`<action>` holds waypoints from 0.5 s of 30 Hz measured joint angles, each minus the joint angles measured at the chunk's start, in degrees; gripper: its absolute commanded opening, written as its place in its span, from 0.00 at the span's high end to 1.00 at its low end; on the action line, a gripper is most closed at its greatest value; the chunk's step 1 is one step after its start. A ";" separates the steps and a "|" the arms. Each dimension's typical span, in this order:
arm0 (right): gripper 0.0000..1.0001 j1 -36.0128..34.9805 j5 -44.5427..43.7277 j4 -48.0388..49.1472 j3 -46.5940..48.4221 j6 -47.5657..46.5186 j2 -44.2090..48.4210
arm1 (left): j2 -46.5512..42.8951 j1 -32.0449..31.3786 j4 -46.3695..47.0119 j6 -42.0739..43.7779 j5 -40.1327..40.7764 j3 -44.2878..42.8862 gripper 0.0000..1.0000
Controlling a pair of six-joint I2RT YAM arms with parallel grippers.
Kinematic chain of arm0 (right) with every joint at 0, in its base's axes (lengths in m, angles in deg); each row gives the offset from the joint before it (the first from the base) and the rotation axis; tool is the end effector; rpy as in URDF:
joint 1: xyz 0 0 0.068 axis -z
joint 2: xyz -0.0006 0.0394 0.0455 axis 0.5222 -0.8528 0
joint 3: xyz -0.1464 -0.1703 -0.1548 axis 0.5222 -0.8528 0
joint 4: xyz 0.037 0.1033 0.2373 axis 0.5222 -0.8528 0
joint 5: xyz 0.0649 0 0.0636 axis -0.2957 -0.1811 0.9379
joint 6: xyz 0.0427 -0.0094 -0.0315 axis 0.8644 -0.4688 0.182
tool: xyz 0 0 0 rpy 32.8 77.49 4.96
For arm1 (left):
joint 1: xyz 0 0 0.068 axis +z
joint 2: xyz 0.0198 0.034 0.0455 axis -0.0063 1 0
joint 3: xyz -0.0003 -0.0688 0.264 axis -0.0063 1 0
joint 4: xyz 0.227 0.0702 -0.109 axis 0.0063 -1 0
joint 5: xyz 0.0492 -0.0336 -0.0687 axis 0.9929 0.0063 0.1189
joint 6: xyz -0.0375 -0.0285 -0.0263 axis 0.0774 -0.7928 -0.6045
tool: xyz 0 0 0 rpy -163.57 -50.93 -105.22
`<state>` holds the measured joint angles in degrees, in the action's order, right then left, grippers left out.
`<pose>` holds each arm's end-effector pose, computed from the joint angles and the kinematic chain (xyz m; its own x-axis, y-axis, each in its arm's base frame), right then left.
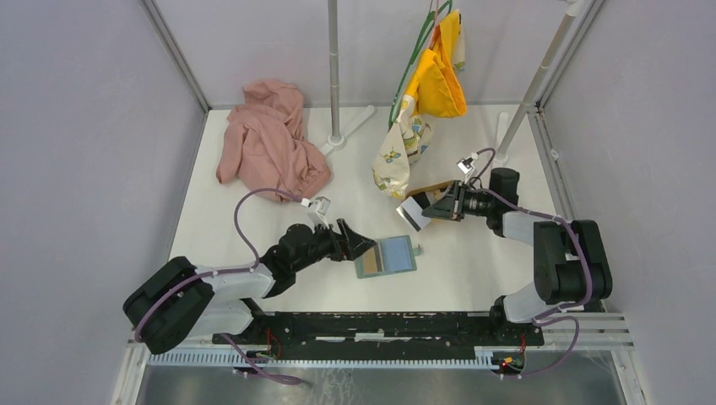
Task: Put the credit cards into the card holder
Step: Pick up the credit card from the storage box, then insert the credit card into the card holder.
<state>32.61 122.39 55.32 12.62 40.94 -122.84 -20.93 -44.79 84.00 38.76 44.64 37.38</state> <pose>0.2734 0.0266 0.1639 -0.8594 0.2380 -0.4526 -0.3445 0.3845 0.8564 0.1519 -0.1558 0.1614 -0.7063 -0.3204 -0.6312 0.3977 0.5581 -0.7283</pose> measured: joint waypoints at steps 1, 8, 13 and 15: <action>1.00 -1.90 0.37 1.03 -0.37 0.76 -0.42 | 1.03 0.00 1.22 -0.72 0.09 0.00 0.10; 1.00 -10.05 2.38 6.16 -1.07 4.59 -2.43 | 8.00 0.00 7.23 -5.18 0.33 -0.61 0.19; 1.00 -13.51 3.98 9.60 -1.14 6.34 -2.56 | 14.16 0.00 12.57 -8.72 0.35 -1.38 0.23; 1.00 -14.84 4.52 10.64 -1.14 6.82 -2.86 | 15.63 0.00 14.45 -9.73 0.31 -1.66 0.23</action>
<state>17.77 126.91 65.96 11.48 47.76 -125.70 -5.31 -44.79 98.45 29.03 44.95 35.72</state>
